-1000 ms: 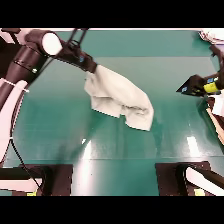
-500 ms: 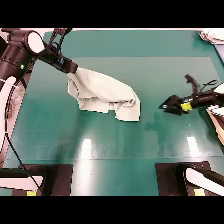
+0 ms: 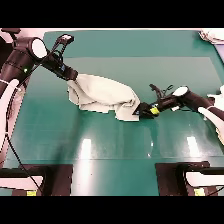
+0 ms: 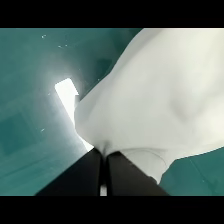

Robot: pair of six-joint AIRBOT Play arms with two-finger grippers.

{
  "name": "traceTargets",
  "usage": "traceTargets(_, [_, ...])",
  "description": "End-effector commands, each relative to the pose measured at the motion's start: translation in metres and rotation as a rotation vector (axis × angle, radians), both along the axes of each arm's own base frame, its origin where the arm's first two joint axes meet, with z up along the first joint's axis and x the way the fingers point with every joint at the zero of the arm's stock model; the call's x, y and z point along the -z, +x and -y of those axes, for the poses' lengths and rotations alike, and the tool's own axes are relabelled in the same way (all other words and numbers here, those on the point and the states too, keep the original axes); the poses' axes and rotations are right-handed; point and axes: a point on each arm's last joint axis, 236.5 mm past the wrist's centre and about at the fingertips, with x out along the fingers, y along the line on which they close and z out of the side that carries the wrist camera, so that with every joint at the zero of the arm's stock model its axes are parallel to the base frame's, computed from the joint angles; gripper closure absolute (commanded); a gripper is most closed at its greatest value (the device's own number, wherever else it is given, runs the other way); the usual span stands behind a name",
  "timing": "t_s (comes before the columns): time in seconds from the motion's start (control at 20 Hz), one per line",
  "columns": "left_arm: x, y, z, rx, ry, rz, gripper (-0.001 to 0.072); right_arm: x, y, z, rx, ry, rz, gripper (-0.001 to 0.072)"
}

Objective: Fold the shirts.

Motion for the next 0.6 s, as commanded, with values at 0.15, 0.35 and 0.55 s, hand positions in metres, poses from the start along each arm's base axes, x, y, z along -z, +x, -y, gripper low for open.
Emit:
traceTargets(0.15, [0.001,-0.001,0.0,0.0,0.0,-0.004,0.068,0.003,0.022,-0.022,0.002,-0.014,0.047,0.069])
traceTargets(0.35, [-0.016,-0.002,0.001,-0.003,-0.017,0.031,0.0681,-0.039,0.038,-0.027,-0.013,0.017,0.151,0.0688])
traceTargets(0.55, [-0.095,-0.002,-0.009,-0.013,-0.032,0.219,0.0681,-0.142,0.072,-0.011,0.042,0.058,0.42,0.0688])
